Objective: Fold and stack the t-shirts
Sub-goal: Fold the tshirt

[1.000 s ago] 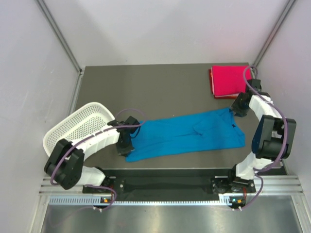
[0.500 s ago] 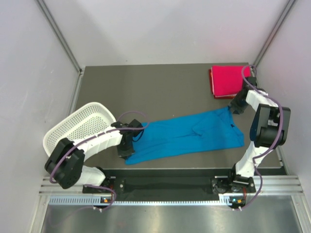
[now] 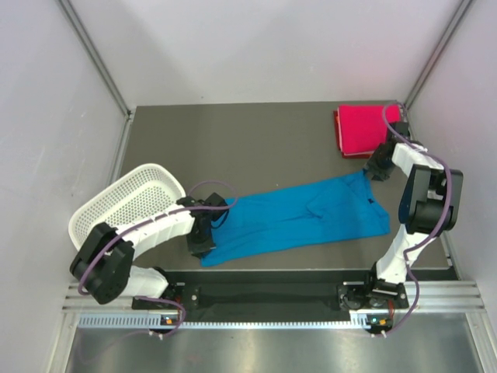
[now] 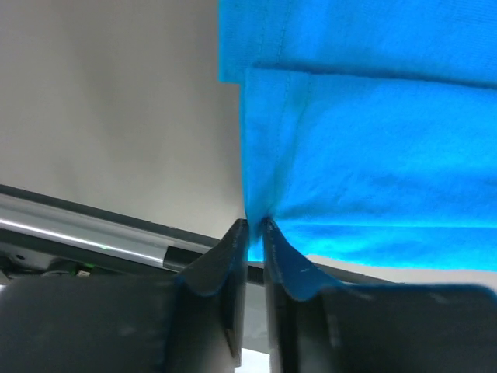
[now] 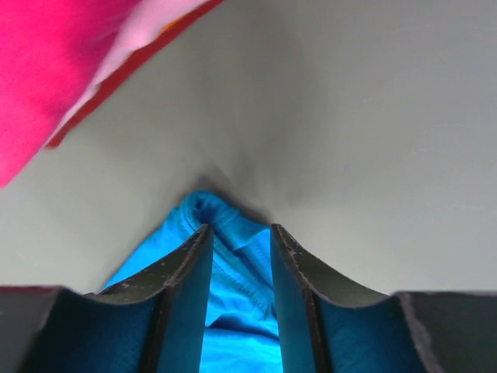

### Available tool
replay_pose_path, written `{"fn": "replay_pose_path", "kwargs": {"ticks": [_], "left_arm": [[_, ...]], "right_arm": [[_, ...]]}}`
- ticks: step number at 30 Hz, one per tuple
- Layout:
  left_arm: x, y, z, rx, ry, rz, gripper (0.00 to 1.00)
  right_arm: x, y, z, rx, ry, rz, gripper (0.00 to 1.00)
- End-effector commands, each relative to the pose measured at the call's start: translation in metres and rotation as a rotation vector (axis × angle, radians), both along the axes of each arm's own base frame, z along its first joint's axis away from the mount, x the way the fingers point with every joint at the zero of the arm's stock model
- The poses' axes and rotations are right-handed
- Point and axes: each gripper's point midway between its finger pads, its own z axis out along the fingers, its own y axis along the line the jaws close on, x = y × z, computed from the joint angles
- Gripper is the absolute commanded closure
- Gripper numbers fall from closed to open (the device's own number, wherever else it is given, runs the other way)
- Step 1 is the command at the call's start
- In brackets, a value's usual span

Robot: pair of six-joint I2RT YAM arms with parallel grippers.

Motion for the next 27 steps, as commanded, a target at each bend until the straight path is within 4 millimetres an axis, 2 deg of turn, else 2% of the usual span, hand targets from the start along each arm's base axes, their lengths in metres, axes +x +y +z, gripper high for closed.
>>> {"fn": "replay_pose_path", "kwargs": {"ticks": [1, 4, 7, 10, 12, 13, 14, 15, 16, 18, 19, 20, 24, 25, 27], "left_arm": [[0.005, -0.003, 0.013, 0.002, -0.015, -0.005, 0.78], [0.015, -0.009, 0.028, -0.003, -0.034, -0.016, 0.73], [0.024, -0.015, 0.041, -0.015, -0.055, -0.039, 0.69], [0.042, -0.021, 0.059, -0.014, -0.102, -0.068, 0.68], [0.071, -0.038, 0.076, -0.053, -0.199, -0.097, 0.68], [0.081, -0.044, 0.076, -0.054, -0.205, -0.134, 0.68], [0.097, -0.058, 0.087, -0.087, -0.246, -0.152, 0.68], [0.108, -0.068, 0.089, -0.112, -0.268, -0.169, 0.69], [0.116, -0.073, 0.082, -0.096, -0.251, -0.201, 0.68], [0.132, -0.086, 0.084, -0.114, -0.259, -0.223, 0.69], [0.138, -0.093, 0.073, -0.119, -0.234, -0.241, 0.69], [0.145, -0.098, 0.071, -0.124, -0.235, -0.242, 0.69], [0.162, -0.102, 0.036, -0.126, -0.174, -0.229, 0.69], [0.164, -0.096, 0.018, -0.111, -0.129, -0.218, 0.69], [0.169, -0.091, 0.006, -0.087, -0.102, -0.21, 0.7]], "right_arm": [[0.024, 0.012, 0.045, 0.017, -0.136, 0.129, 0.62], [0.028, 0.022, 0.058, 0.053, -0.176, 0.181, 0.6], [0.03, 0.017, 0.06, 0.037, -0.163, 0.166, 0.6], [0.03, 0.017, 0.057, 0.028, -0.144, 0.173, 0.6], [0.033, 0.019, 0.053, 0.032, -0.15, 0.188, 0.59], [0.034, 0.02, 0.05, 0.038, -0.144, 0.196, 0.6], [0.034, 0.02, 0.045, 0.041, -0.132, 0.2, 0.6], [0.032, 0.02, 0.035, 0.047, -0.105, 0.205, 0.61], [0.031, 0.021, 0.032, 0.046, -0.096, 0.212, 0.64], [0.03, 0.017, 0.028, 0.027, -0.09, 0.218, 0.68], [0.028, 0.017, 0.025, 0.021, -0.084, 0.22, 0.71], [0.026, 0.015, 0.024, 0.01, -0.082, 0.217, 0.72], [0.026, 0.017, 0.015, 0.022, -0.071, 0.228, 0.72], [0.027, 0.017, 0.013, 0.022, -0.068, 0.23, 0.72], [0.026, 0.014, 0.003, 0.012, -0.042, 0.228, 0.76]]}}
